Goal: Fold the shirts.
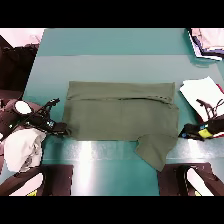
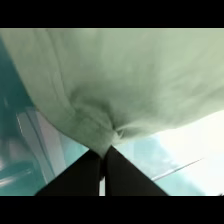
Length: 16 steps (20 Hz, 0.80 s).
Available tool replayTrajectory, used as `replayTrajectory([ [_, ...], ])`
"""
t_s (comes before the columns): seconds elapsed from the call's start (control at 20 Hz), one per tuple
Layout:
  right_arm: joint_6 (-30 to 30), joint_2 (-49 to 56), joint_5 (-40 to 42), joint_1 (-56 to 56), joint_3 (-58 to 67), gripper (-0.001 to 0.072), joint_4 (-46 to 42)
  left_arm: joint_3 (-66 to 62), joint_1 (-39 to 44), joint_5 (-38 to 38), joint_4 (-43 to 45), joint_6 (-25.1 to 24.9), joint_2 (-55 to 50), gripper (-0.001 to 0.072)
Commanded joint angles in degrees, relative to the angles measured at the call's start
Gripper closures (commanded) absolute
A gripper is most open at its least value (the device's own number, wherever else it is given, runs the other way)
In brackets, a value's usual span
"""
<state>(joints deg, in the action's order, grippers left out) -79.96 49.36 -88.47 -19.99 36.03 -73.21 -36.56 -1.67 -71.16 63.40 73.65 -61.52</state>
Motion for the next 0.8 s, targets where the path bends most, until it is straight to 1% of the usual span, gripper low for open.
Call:
replayTrajectory([
  [0.0,-1.05,0.02,1.14,0.0,-7.65,0.0324,1.46,-0.96,0.02,0.07,-0.9,-0.09,0.04,0.0682],
  [0.15,-0.74,2.84,5.51,0.0,-9.81,0.0332,7.39,-0.94,0.02,0.02,-0.9,-0.09,0.04,0.0682],
  [0.2,-0.59,3.85,6.4,0.0,-9.79,0.0382,7.69,-0.94,0.02,-0.04,-0.9,-0.11,0.04,0.0682],
  [0.25,-0.5,4.76,6.69,0.0,-9.53,0.0409,7.41,-0.94,0.02,-0.24,-0.9,-0.11,0.04,0.0683],
  [0.3,-0.48,5.44,6.47,0.0,-9.11,0.0411,7.13,-0.94,0.02,-0.31,-0.9,-0.13,0.04,0.0682],
  [0.4,1.22,5.95,5.46,0.0,-8.24,0.0615,7.1,-0.94,0.02,-0.33,-0.85,-0.13,0.04,0.0683],
  [0.45,1.79,5.49,4.74,0.0,-7.78,0.0693,7.04,-0.94,0.02,-0.5,-0.85,-0.13,0.04,0.0682],
  [0.65,1.25,-1.14,3.56,-0.07,-6.43,0.0692,3.17,-0.94,0.02,-1.46,-0.81,-0.57,0.04,0.0682],
  [0.7,1.25,-2.23,2.67,-0.07,-6.88,0.0637,2.4,-0.94,0.02,-1.44,-0.85,-0.57,0.04,0.0682],
  [0.75,1.25,-2.56,2.43,-0.04,-7.8,0.042,2.47,-0.94,0.02,-1.44,-0.83,-0.57,0.04,0.0682],
])
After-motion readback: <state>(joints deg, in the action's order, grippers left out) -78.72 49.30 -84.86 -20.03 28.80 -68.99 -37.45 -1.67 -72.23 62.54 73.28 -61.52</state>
